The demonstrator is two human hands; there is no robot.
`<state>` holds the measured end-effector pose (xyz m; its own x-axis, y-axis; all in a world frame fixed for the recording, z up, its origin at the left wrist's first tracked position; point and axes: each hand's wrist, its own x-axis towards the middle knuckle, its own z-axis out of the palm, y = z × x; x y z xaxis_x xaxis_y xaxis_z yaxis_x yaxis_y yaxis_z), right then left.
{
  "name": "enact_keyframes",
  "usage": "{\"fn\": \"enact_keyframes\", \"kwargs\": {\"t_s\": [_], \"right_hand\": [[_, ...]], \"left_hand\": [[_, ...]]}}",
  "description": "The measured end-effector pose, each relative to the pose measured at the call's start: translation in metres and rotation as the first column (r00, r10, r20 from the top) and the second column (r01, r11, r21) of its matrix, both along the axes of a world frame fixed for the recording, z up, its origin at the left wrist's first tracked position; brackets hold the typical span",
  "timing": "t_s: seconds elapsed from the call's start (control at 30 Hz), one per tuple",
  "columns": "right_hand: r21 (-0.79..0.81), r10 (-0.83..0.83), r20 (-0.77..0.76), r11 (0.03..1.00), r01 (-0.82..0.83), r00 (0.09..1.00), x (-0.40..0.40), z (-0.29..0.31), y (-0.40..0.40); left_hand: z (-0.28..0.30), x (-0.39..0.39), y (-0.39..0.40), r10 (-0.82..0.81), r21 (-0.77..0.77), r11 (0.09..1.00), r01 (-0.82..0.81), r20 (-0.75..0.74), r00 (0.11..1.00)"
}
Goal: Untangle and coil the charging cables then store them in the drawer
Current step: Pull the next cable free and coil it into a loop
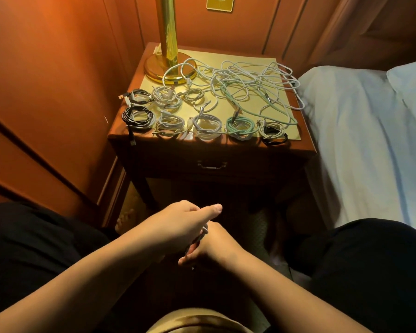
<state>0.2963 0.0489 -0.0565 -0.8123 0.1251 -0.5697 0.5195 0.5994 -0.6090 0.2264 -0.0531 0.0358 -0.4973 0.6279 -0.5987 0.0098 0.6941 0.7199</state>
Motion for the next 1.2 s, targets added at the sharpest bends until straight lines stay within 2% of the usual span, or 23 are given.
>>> {"fn": "enact_keyframes", "kwargs": {"t_s": [0.13,0.2,0.3,0.4,0.47,0.53,0.6,0.67,0.77,0.9,1.0,1.03,1.1,1.2], "right_hand": [[0.056,0.010,-0.069,0.998,-0.006,0.998,-0.006,-0.008,0.000],[0.072,-0.009,-0.129,0.997,0.018,0.992,-0.009,-0.006,0.005],[0.057,-0.116,-0.273,0.989,0.137,0.955,-0.014,0.010,0.016],[-0.057,-0.173,-0.326,0.985,0.163,0.929,-0.015,0.033,0.026],[-0.176,-0.211,-0.343,0.972,0.158,0.915,-0.014,0.046,0.029],[-0.253,-0.249,-0.440,0.956,0.147,0.863,-0.014,0.054,0.028],[-0.334,-0.281,-0.504,0.936,0.116,0.817,-0.013,0.060,0.028],[-0.415,-0.303,-0.471,0.905,0.095,0.829,-0.010,0.062,0.027],[-0.424,-0.305,-0.423,0.899,0.111,0.853,-0.007,0.062,0.032],[-0.547,-0.280,-0.361,0.836,0.041,0.890,-0.006,0.064,0.036],[-0.457,-0.279,-0.419,0.887,0.064,0.864,-0.005,0.065,0.037],[-0.408,-0.287,-0.457,0.909,0.089,0.842,-0.005,0.065,0.039],[-0.360,-0.359,-0.512,0.915,0.184,0.780,-0.005,0.067,0.044],[-0.382,-0.530,-0.498,0.845,0.374,0.686,-0.005,0.070,0.059]], "left_hand": [[-0.007,-0.004,0.000,-0.007,0.008,1.000,0.007,-0.007,1.000],[-0.002,-0.018,-0.001,0.067,0.056,0.996,-0.062,-0.089,0.994],[0.006,-0.053,0.000,0.262,0.284,0.933,-0.220,-0.118,0.958],[0.011,-0.073,-0.001,0.392,0.422,0.834,-0.356,0.002,0.920],[0.008,-0.071,0.000,0.396,0.442,0.811,-0.384,0.070,0.916],[0.002,-0.061,0.002,0.376,0.446,0.815,-0.370,0.079,0.923],[-0.004,-0.050,0.005,0.330,0.458,0.828,-0.322,0.066,0.942],[-0.007,-0.040,0.009,0.285,0.480,0.841,-0.248,-0.006,0.958],[-0.011,-0.035,0.012,0.276,0.532,0.825,-0.189,-0.089,0.957],[-0.021,-0.046,0.015,0.274,0.507,0.830,-0.233,-0.006,0.962],[-0.024,-0.044,0.016,0.272,0.545,0.793,-0.271,0.081,0.959],[-0.023,-0.042,0.016,0.282,0.562,0.782,-0.270,0.068,0.957],[-0.023,-0.045,0.014,0.282,0.542,0.815,-0.207,-0.057,0.958],[-0.017,-0.050,0.005,0.221,0.407,0.909,-0.089,-0.289,0.932]]}}
